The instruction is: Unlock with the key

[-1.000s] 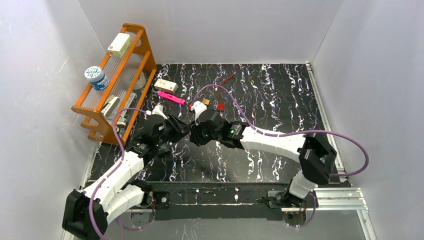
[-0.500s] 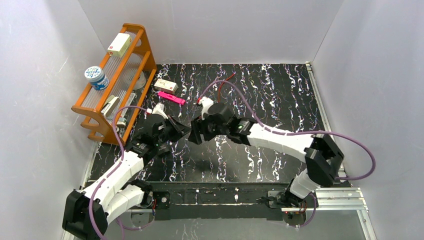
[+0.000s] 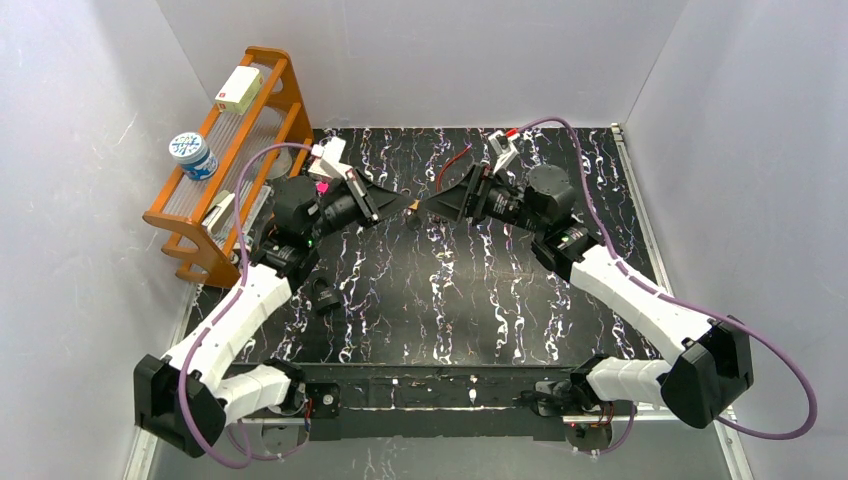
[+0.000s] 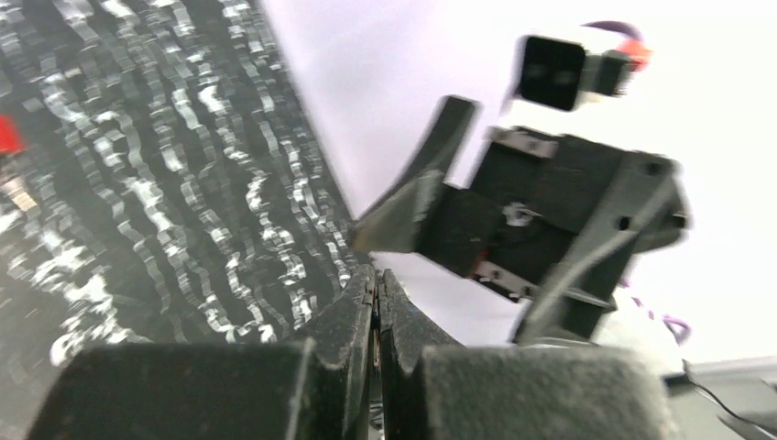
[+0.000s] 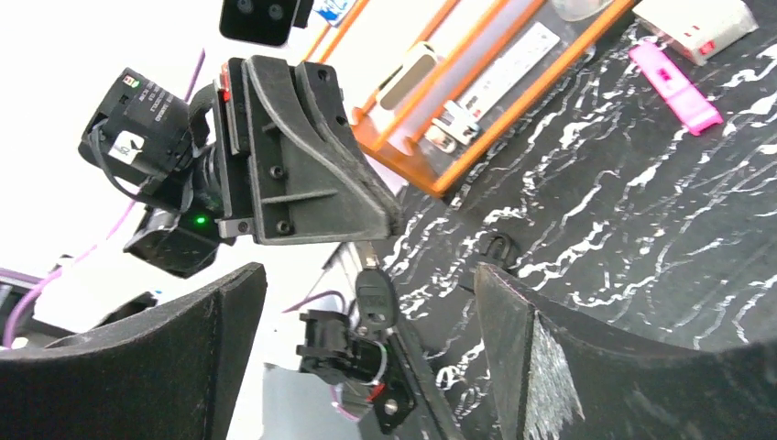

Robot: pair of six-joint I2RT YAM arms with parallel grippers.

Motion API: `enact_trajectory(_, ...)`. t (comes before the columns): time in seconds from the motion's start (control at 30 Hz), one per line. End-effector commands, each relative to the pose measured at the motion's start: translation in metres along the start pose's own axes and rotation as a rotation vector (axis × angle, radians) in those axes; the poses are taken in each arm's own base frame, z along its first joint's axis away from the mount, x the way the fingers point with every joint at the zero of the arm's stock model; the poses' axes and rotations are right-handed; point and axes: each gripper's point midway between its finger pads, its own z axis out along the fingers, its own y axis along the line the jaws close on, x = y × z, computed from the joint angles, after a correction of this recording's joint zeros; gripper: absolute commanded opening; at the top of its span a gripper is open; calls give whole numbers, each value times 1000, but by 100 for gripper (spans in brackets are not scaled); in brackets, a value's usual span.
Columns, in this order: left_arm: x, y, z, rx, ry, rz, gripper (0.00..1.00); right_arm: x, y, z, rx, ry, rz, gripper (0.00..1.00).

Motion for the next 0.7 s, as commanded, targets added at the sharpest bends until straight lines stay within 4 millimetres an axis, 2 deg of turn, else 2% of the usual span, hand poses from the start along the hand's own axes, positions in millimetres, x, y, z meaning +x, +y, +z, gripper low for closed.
enact_trajectory(0.0,-13,-83,-6,302,68,66,0,-25,46,-12,-186,-55,62,89)
enact_trajectory(0.03,-16,-93,-7,335,71,76,0,-28,51,-14,-205,-62,56,86)
enact_trajectory(0.13,-21,-115,-12,413,79,109,0,-34,65,-20,-259,-83,19,69)
enact_trajectory(0.2,-21,-125,-17,461,80,134,0,-36,67,-24,-268,-111,6,62)
enact_trajectory(0.27,-22,-126,-18,470,69,142,0,-37,73,-28,-291,-126,-13,60)
enact_trajectory(0.47,-25,-132,-21,511,36,157,0,-34,85,-29,-356,-75,-16,66)
enact_trajectory(0.67,-28,-131,-19,508,18,153,0,-31,87,-25,-378,-48,-18,56)
